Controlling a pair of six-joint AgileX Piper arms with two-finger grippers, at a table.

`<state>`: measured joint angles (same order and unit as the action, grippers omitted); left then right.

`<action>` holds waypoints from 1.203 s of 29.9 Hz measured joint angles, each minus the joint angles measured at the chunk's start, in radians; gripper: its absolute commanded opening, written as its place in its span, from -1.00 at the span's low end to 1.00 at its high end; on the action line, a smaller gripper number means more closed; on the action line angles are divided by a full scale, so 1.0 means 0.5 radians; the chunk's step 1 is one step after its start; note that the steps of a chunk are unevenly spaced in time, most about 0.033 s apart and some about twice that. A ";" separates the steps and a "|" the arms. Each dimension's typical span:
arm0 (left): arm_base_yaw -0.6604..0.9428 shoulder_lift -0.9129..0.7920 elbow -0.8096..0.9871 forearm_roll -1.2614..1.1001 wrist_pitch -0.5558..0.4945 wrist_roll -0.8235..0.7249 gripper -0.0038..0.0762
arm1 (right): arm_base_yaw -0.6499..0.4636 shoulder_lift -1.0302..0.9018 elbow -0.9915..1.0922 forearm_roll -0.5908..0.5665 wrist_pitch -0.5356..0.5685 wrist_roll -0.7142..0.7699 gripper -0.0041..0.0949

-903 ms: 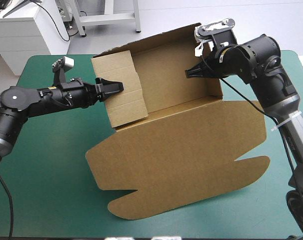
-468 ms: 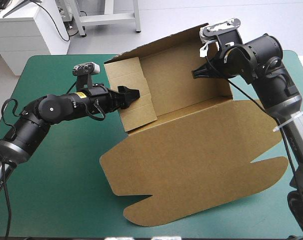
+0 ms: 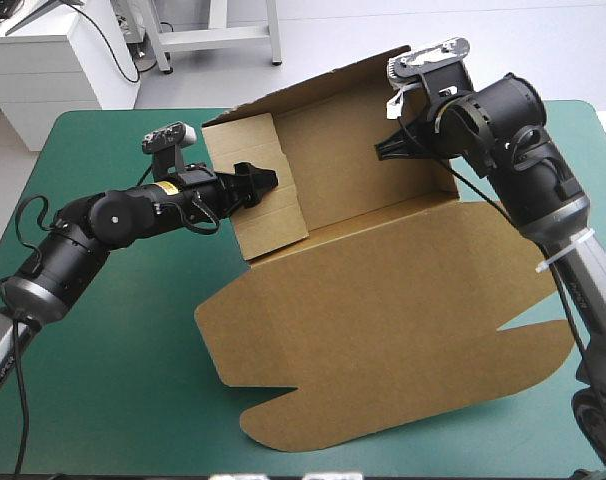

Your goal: Fold the box

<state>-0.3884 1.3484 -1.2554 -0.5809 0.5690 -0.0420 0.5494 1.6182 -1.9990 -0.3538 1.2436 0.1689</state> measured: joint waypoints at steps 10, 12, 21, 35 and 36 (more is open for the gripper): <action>0.008 0.028 0.007 0.114 -0.006 -0.017 -0.93 | 0.013 -0.029 -0.014 -0.076 0.000 0.018 -0.92; 0.011 0.040 0.007 0.134 -0.011 -0.022 -0.93 | 0.015 -0.038 -0.016 -0.071 0.002 0.017 -0.92; 0.012 0.045 0.008 0.150 -0.012 -0.024 -0.93 | 0.019 -0.038 -0.016 -0.071 0.002 0.025 -0.92; 0.012 0.217 -0.550 0.723 0.584 -0.308 -0.93 | 0.029 0.041 -0.016 -0.030 0.006 0.194 -0.92; 0.012 0.262 -0.611 0.766 0.652 -0.336 -0.93 | 0.026 0.061 -0.016 -0.015 0.006 0.200 -0.92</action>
<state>-0.3825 1.4794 -1.5611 -0.1981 0.8950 -0.2102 0.5623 1.6487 -2.0069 -0.3614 1.2467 0.2691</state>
